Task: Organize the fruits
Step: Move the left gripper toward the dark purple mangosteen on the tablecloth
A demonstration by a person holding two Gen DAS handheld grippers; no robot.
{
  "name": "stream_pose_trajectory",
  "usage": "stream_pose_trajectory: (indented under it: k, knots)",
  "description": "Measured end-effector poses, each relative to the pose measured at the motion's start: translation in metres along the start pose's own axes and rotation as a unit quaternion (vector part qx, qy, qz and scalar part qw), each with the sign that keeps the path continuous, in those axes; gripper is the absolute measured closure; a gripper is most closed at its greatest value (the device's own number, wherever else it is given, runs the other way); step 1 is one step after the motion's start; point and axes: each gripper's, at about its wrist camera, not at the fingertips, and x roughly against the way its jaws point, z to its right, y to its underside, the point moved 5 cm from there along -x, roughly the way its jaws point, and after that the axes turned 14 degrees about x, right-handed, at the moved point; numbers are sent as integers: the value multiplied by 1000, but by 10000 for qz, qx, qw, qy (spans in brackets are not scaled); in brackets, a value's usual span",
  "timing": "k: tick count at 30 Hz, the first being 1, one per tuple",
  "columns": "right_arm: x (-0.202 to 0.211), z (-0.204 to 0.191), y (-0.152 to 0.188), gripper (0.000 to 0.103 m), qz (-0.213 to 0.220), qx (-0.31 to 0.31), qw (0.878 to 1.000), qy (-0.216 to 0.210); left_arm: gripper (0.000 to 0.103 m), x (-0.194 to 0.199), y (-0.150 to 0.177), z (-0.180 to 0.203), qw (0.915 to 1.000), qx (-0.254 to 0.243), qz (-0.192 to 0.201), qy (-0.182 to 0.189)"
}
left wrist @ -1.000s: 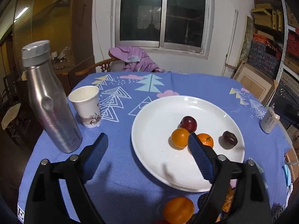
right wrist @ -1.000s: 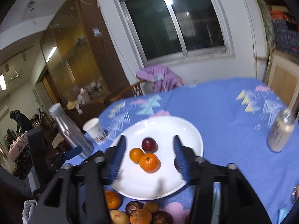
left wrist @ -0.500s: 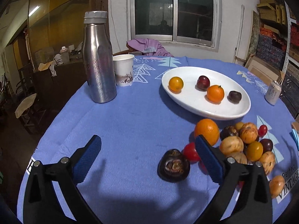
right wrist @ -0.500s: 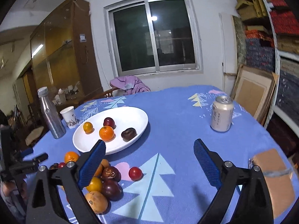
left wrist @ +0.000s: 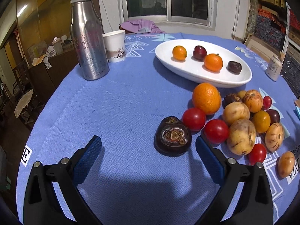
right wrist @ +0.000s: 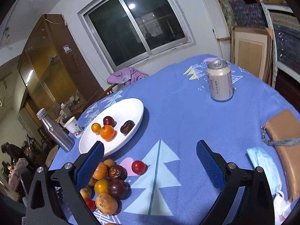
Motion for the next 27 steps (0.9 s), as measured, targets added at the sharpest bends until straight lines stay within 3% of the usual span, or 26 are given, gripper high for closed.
stream_pose_trajectory:
  k: [5, 17, 21, 27]
  knots:
    - [-3, 0, 2, 3, -69, -64, 10000, -32, 4, -9, 0, -6, 9997, 153, -203, -21]
    - [-8, 1, 5, 3, -180, -112, 9997, -76, 4, -18, -10, -19, 9981, 550, -246, -127]
    - [-12, 2, 6, 3, -254, -149, 9995, -81, 4, -28, -3, -11, 9979, 327, -557, -102]
    - [-16, 3, 9, 3, -333, -175, 9992, -109, 4, -31, -2, -9, 9977, 321, -604, -10]
